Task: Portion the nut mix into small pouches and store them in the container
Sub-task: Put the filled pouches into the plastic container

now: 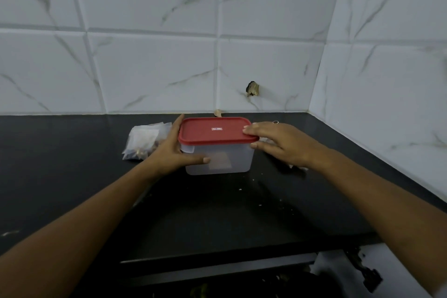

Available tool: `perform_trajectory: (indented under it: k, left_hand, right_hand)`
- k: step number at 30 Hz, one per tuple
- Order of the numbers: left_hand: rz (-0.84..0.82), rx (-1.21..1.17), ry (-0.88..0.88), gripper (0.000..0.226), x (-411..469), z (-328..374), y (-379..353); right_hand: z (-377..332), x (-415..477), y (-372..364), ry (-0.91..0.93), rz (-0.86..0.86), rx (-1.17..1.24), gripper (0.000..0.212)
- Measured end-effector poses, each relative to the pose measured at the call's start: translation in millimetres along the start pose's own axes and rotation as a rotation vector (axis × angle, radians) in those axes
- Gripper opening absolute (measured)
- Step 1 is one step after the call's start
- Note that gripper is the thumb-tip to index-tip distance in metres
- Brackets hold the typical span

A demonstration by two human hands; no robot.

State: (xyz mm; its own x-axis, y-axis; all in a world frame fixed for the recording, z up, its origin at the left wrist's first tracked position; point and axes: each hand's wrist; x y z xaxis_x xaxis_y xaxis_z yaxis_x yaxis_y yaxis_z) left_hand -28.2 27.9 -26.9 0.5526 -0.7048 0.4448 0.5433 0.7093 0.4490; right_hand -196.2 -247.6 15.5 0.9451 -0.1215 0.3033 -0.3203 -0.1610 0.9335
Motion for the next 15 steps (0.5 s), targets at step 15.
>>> perform_trajectory:
  k: [15]
  left_hand:
    - [-0.001,0.018,-0.001,0.135,3.3,-4.2,-2.0]
  right_hand:
    - [-10.9,33.2,-8.3,0.026,0.334,0.145,0.043]
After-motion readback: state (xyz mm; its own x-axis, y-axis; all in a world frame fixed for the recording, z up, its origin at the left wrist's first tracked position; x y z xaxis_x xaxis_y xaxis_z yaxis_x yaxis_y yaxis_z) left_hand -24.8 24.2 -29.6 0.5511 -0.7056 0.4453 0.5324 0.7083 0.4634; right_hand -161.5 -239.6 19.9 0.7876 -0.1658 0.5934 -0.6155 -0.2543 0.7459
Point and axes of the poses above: each hand's wrist, its own x-axis towards the middle knuckle, its own y-axis out of the back of the hand, z = x × y, and after that the axes turned 13 degrees about -y, right-handed
